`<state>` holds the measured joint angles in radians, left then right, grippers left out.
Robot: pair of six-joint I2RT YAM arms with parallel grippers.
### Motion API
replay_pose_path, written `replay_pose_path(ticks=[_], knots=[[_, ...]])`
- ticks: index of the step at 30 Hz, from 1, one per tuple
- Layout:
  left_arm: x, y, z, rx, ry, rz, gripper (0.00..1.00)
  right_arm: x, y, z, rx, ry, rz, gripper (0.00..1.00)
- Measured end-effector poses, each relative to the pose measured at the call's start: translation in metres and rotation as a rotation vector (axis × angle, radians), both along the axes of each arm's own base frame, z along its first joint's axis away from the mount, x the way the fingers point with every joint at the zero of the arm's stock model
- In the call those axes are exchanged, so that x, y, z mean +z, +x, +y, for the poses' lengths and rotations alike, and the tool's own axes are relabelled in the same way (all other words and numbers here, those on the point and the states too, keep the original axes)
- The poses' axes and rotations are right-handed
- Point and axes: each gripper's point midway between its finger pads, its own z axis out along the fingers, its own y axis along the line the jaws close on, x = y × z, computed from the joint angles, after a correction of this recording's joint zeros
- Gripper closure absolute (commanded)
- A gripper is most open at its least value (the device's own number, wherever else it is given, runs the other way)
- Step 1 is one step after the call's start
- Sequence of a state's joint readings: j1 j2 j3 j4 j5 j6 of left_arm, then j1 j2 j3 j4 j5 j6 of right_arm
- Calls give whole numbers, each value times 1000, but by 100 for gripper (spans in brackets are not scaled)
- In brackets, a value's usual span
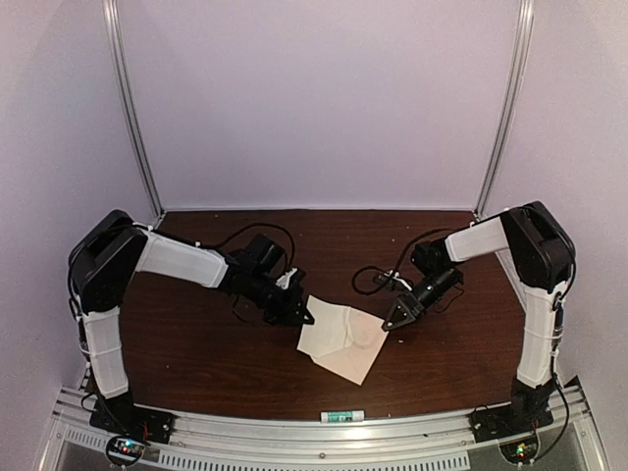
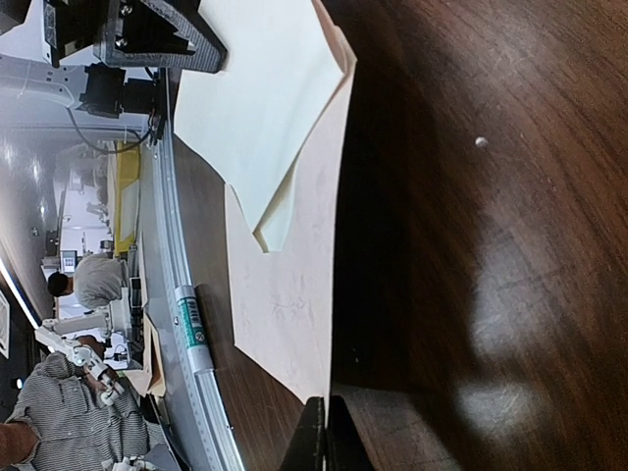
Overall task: Place the letter into the envelope and seal it
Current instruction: Place the 1/2-folded letter in the envelope.
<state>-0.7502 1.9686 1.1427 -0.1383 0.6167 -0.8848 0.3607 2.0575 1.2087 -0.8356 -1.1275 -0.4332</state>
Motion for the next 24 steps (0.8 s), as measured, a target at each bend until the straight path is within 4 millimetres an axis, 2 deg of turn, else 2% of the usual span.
replay_pose_path(ticks=[7,13,18,24], knots=[[-4,0,-2,16,-16,2,100,-1,6,-3,-32,3,5,99],[-8,-1,-3,53,-52,8,100,3,7,-7,-65,16,9,95],[-1,3,-12,58,-91,-1,100,2,4,-8,-69,14,15,98],[-1,8,-12,84,-88,-5,100,4,9,-8,-89,24,7,100]])
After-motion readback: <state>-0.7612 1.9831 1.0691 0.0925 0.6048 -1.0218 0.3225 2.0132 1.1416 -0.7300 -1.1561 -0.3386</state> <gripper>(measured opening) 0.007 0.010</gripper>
